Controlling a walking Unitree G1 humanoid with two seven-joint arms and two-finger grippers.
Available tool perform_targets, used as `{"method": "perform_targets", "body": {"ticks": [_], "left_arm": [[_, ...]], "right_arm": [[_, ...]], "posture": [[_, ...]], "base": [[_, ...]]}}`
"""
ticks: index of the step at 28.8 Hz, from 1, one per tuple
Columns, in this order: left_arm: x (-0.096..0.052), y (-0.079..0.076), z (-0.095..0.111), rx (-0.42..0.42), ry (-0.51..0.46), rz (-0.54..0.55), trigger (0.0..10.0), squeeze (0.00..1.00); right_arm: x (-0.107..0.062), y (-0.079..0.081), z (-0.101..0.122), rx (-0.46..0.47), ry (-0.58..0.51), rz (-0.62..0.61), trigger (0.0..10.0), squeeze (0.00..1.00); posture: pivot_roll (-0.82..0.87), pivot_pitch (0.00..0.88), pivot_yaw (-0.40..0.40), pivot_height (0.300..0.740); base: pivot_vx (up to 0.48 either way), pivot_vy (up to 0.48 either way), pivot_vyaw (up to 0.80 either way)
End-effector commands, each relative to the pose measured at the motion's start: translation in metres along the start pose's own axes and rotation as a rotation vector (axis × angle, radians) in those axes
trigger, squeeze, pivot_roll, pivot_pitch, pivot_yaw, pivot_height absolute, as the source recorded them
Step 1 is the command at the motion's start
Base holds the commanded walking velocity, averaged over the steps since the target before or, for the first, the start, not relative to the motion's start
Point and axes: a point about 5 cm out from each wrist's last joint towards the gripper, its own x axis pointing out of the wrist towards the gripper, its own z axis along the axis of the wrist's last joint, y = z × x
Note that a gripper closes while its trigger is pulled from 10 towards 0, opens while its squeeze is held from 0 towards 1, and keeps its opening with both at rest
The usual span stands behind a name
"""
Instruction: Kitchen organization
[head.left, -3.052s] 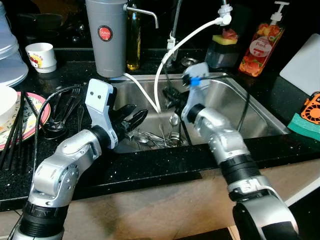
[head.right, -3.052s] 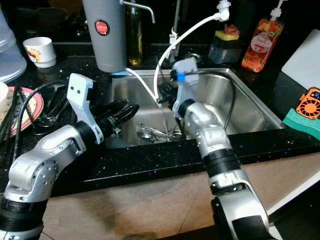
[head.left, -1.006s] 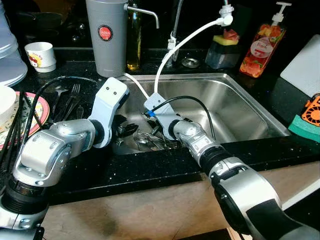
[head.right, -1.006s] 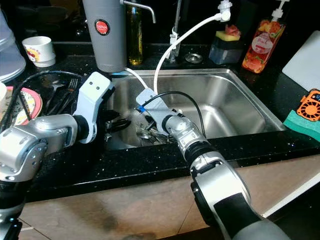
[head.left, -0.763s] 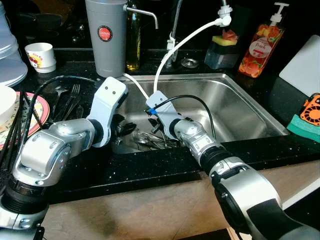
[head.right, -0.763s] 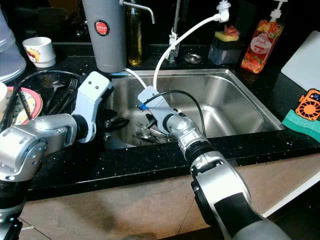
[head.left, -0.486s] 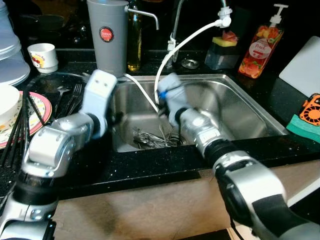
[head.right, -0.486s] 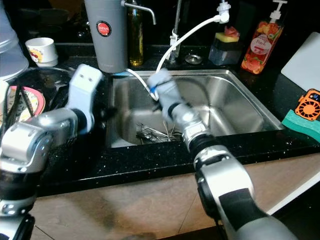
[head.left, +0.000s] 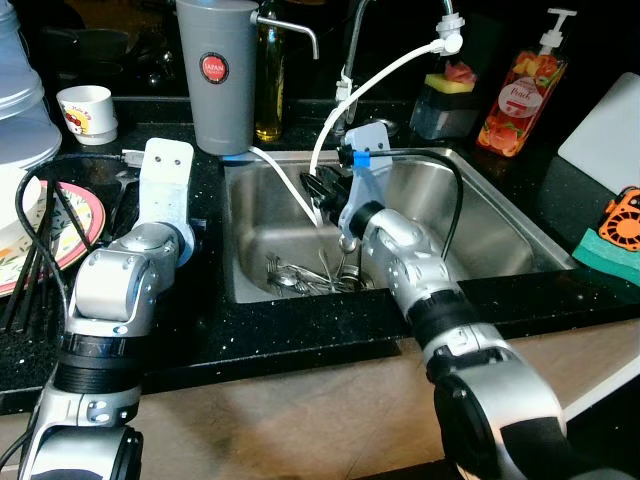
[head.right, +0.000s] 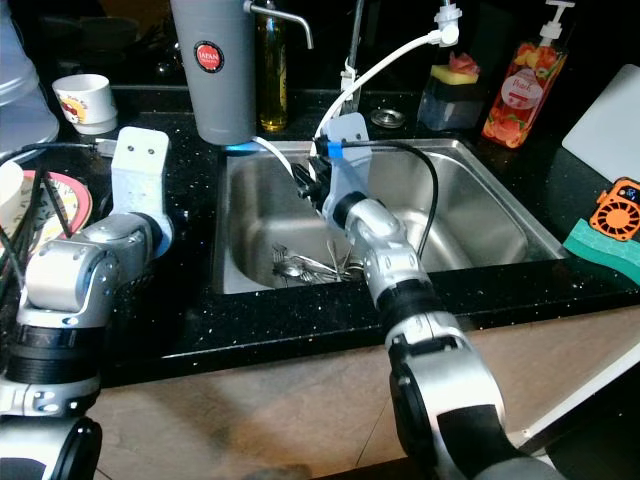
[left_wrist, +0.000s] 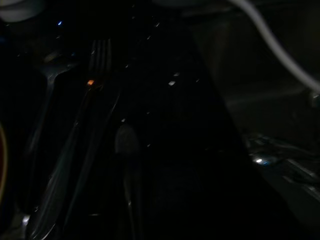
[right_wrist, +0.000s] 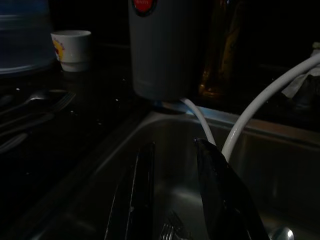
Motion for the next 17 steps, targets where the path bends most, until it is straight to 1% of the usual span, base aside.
{"method": "perform_targets", "body": {"ticks": [1, 2, 3, 5, 7, 12, 14, 17], "left_arm": [[0.003, -0.003, -0.007, 0.009, 0.052, 0.021, 10.0, 0.38], [0.003, -0.003, -0.007, 0.008, 0.056, 0.026, 10.0, 0.12], [0.003, -0.003, -0.008, 0.004, 0.062, 0.028, 10.0, 0.00], [0.002, -0.004, -0.008, -0.011, 0.078, 0.015, 10.0, 0.00], [0.001, -0.005, -0.008, -0.006, 0.085, 0.013, 10.0, 0.00], [-0.003, -0.005, -0.006, -0.024, 0.074, 0.030, 10.0, 0.00], [-0.004, -0.006, -0.008, -0.027, 0.084, 0.030, 10.0, 0.00], [-0.005, -0.006, -0.019, -0.020, 0.129, 0.033, 10.0, 0.00]], "right_arm": [[-0.003, 0.001, 0.001, 0.002, 0.001, 0.018, 10.0, 0.00], [-0.005, 0.002, 0.001, -0.004, 0.001, 0.028, 10.0, 0.00], [-0.007, 0.004, 0.001, -0.013, 0.003, 0.040, 10.0, 0.00], [-0.010, 0.006, 0.000, -0.025, 0.008, 0.061, 10.0, 0.00], [-0.013, 0.008, 0.000, -0.028, 0.011, 0.071, 10.0, 0.00], [-0.016, 0.009, 0.002, -0.031, 0.019, 0.081, 10.0, 0.00], [-0.018, 0.009, 0.002, -0.036, 0.025, 0.082, 10.0, 0.00], [-0.020, 0.012, 0.002, -0.043, 0.041, 0.099, 10.0, 0.00]], "posture": [[-0.03, 0.120, -0.058, 0.740], [-0.03, 0.120, -0.058, 0.740], [-0.02, 0.118, -0.058, 0.740], [-0.02, 0.115, -0.058, 0.740], [-0.02, 0.111, -0.058, 0.740], [-0.02, 0.103, -0.053, 0.740], [-0.02, 0.100, -0.055, 0.740], [-0.02, 0.097, -0.053, 0.740]], "base": [[0.000, 0.000, 0.00], [0.000, 0.000, 0.00], [0.000, 0.000, 0.00], [0.000, 0.000, 0.00], [0.000, 0.000, 0.00], [0.000, 0.000, 0.00], [0.000, 0.000, 0.00], [0.000, 0.000, 0.00]]}}
